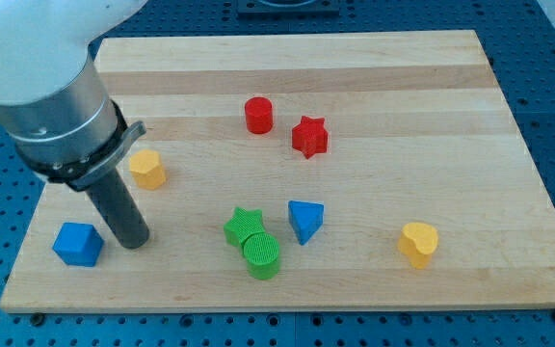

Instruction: Slide the triangle diagonally to the cube

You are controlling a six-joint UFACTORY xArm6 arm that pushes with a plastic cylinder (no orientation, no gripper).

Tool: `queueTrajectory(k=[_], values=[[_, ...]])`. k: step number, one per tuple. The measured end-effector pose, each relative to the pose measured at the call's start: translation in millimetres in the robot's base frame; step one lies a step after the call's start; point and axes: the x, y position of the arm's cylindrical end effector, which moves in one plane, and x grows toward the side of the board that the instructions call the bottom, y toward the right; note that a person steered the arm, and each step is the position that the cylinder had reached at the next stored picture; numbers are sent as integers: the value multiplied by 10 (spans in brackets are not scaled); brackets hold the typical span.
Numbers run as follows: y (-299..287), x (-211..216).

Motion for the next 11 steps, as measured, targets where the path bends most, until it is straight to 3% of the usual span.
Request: queueTrajectory(k=[2, 3, 4, 5, 6, 7, 9, 10, 11], values=[[-562, -50], [-419, -103], [155, -258], [288, -456], [23, -661], [404, -806], [2061, -730], [2530, -478], [2482, -191]])
